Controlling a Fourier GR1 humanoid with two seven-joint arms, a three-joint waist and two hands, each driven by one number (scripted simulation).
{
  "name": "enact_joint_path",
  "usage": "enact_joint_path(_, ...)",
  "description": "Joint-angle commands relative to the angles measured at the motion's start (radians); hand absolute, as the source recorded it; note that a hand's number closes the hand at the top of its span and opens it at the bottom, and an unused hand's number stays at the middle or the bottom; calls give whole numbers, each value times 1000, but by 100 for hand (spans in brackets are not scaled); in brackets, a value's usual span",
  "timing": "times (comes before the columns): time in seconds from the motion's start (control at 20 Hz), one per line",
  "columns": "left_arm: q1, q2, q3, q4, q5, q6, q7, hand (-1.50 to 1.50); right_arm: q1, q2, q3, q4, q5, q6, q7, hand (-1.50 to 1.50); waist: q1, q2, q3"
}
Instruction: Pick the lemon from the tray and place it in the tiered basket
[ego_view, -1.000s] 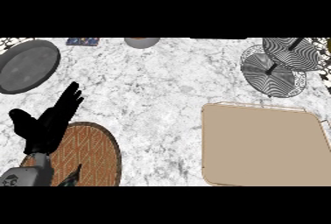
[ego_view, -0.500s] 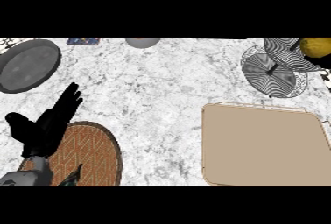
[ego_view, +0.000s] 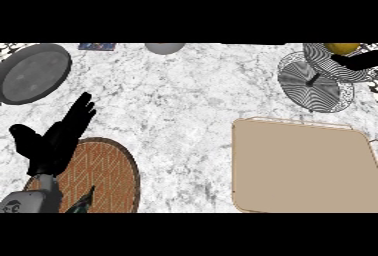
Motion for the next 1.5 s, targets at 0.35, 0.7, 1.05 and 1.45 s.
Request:
enact_joint_path(0.35, 20, -5, 2, -5, -18, -16, -18, 0, -61, 31, -58, 90, -33, -19, -20, -150, 10, 5, 2)
enact_joint_path(0.7, -20, 2, 19, -8, 3, -22, 25, 0, -129, -9, -196, 132, -182, 144, 73, -150, 4, 4, 2)
enact_joint_path(1.05, 12, 7, 44, 7, 15, -37, -10, 0, -103, -111, -346, 172, -334, 242, 138, -150, 5, 8, 2)
enact_joint_path(1.45, -21, -4, 27, -11, 7, -29, 20, 0, -42, -299, -443, 168, -417, 221, 182, -150, 16, 17, 5)
